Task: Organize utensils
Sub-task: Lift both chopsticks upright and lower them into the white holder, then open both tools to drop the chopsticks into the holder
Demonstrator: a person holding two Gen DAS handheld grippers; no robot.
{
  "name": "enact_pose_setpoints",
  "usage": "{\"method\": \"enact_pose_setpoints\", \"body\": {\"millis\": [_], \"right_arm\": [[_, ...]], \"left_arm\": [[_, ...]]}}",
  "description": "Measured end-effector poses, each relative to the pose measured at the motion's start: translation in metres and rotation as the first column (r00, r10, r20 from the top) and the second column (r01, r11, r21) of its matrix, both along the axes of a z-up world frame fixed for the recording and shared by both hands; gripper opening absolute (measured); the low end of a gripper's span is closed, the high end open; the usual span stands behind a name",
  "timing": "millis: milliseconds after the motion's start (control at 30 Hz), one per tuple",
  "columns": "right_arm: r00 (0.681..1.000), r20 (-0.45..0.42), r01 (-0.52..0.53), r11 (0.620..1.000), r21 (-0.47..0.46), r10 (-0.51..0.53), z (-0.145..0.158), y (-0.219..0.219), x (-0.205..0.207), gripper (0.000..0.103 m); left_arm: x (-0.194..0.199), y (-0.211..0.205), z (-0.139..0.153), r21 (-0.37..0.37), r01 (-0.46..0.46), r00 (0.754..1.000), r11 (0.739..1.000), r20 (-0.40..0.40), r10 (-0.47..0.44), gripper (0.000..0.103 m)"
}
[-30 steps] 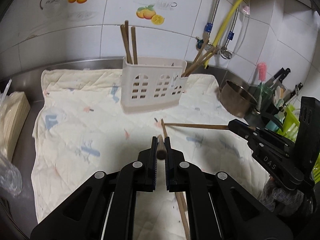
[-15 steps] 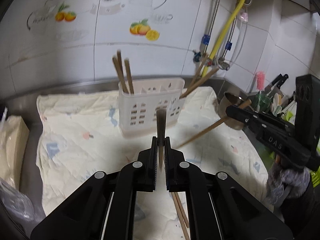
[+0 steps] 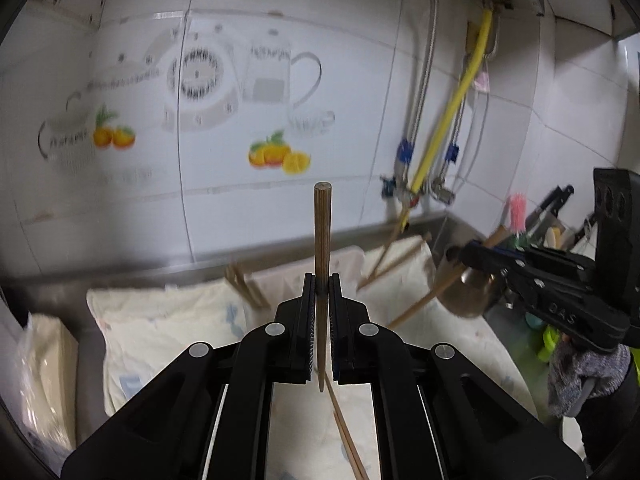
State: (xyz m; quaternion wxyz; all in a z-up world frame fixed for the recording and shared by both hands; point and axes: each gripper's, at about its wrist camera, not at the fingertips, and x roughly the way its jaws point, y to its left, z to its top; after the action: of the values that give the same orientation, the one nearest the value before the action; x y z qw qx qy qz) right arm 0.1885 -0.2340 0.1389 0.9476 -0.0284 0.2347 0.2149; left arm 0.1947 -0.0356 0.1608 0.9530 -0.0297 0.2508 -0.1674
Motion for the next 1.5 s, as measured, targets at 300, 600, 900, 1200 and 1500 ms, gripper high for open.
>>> {"method": "enact_pose_setpoints", "body": {"millis": [300,600,900,1200,1500], "right_arm": [[0.999,0.046,0.007,1.0,-0.001,-0.007,0.043,-0.005,0.02,0.007],[0.996,0.081,0.038,0.999,0.001,-0.038,0.063,-0.009,0.046,0.007],[0.995,0.057,0.076,0.997,0.004,-0.076,0.049,-0.012,0.076,0.007],[0.995,-0.026,0.098,0.994,-0.037,-0.099,0.014,-0.008,0.103,0.007],[0.991,-0.074,0.11,0.992,-0.062,-0.114,-0.007,-0.005,0.116,0.007]], "left_arm": [[0.038,-0.006,0.046,0.03,-0.067,0.99,0.997,0.129,0.063,0.005],[0.073,-0.004,0.026,0.039,-0.126,0.985,0.991,0.12,0.12,0.005],[0.09,0.003,-0.01,0.029,-0.123,0.992,0.992,0.039,0.122,0.005],[0.097,0.001,-0.027,0.053,-0.106,0.994,0.993,-0.003,0.106,0.005],[0.1,0.002,-0.033,0.055,-0.101,0.994,0.993,-0.03,0.102,0.006]]}}
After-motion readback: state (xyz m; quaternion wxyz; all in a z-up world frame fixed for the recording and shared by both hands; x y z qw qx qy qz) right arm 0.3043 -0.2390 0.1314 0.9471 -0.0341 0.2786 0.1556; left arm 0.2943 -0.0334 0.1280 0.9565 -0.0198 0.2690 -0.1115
